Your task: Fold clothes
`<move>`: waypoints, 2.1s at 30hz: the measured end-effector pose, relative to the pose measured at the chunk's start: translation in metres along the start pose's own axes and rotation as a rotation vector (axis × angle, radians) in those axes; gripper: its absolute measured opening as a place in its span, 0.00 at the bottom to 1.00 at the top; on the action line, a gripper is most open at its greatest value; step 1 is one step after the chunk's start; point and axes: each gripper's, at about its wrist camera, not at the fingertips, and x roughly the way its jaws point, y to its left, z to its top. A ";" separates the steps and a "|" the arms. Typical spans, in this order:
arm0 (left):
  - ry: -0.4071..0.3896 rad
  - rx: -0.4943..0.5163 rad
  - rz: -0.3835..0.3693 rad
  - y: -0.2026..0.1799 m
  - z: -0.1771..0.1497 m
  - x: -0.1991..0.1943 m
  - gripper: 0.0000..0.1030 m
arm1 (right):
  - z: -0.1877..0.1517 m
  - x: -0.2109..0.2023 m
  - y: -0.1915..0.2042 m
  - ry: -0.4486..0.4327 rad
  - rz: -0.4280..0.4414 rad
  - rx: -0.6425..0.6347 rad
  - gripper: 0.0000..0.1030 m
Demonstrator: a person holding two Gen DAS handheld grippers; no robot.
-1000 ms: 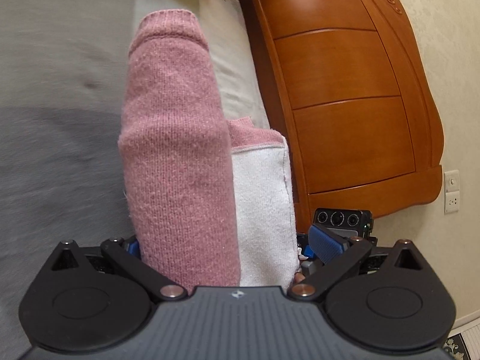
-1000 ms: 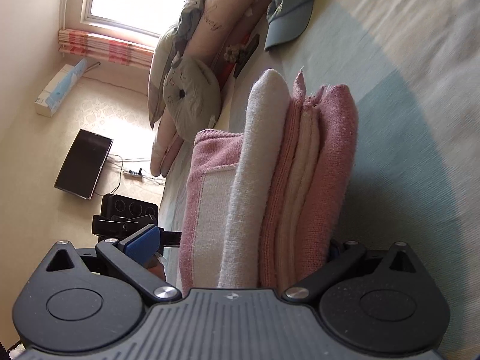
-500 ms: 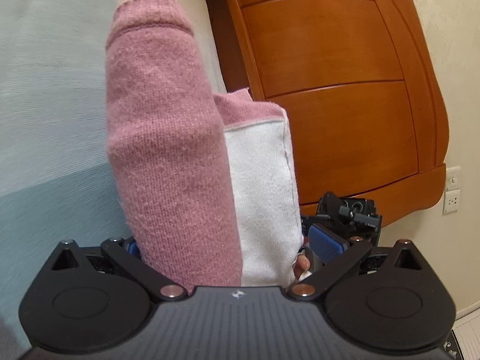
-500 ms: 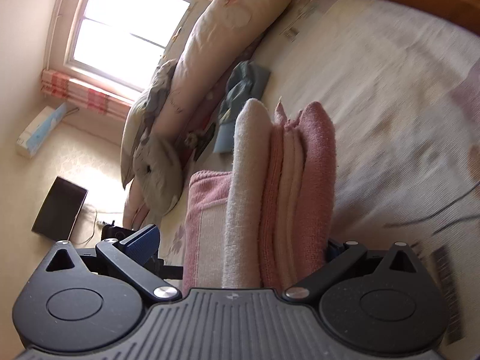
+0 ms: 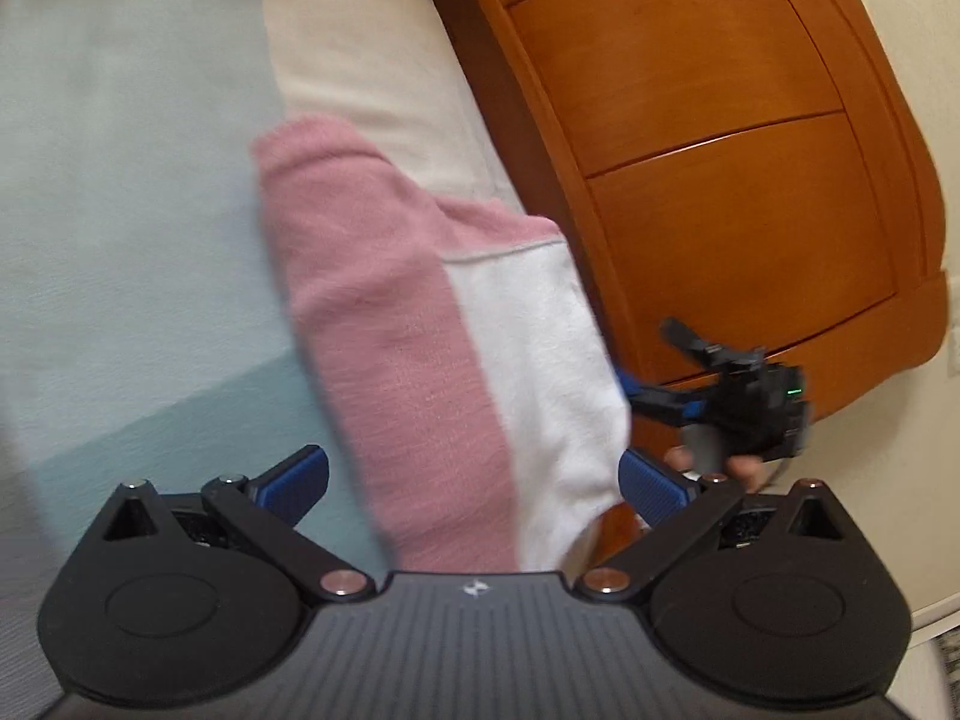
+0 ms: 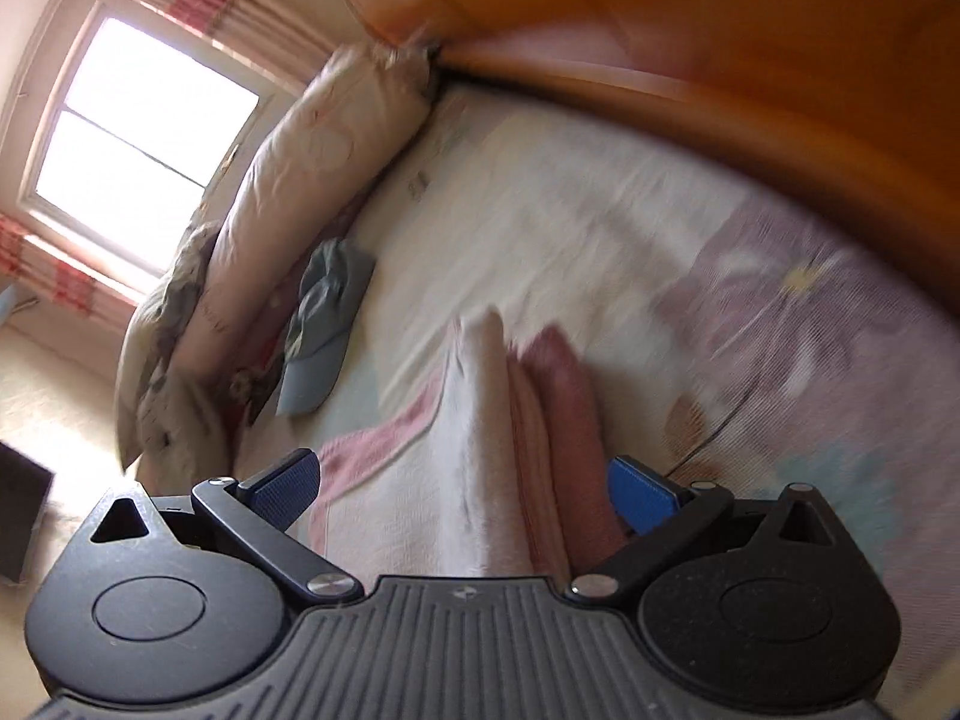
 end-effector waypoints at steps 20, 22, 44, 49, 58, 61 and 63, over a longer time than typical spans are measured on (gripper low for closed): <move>-0.083 0.321 0.336 -0.073 -0.062 -0.042 0.99 | -0.050 -0.022 0.039 -0.001 0.042 -0.145 1.00; -0.097 0.364 0.376 -0.077 -0.068 -0.043 0.99 | -0.056 -0.026 0.048 0.018 0.095 -0.162 1.00; -0.294 0.528 0.636 -0.094 -0.114 -0.059 0.99 | -0.110 -0.041 0.014 -0.069 -0.101 -0.088 1.00; -0.363 0.531 0.666 -0.091 -0.122 -0.067 0.99 | -0.116 -0.048 0.068 -0.173 -0.188 -0.313 1.00; -0.379 0.472 0.619 -0.089 -0.130 -0.080 0.99 | -0.129 0.075 0.122 -0.093 -0.381 -0.729 1.00; -0.383 0.472 0.610 -0.087 -0.132 -0.084 0.99 | -0.145 0.092 0.101 -0.082 -0.358 -0.705 1.00; -0.385 0.466 0.613 -0.085 -0.132 -0.084 0.99 | -0.144 0.087 0.095 -0.105 -0.336 -0.660 1.00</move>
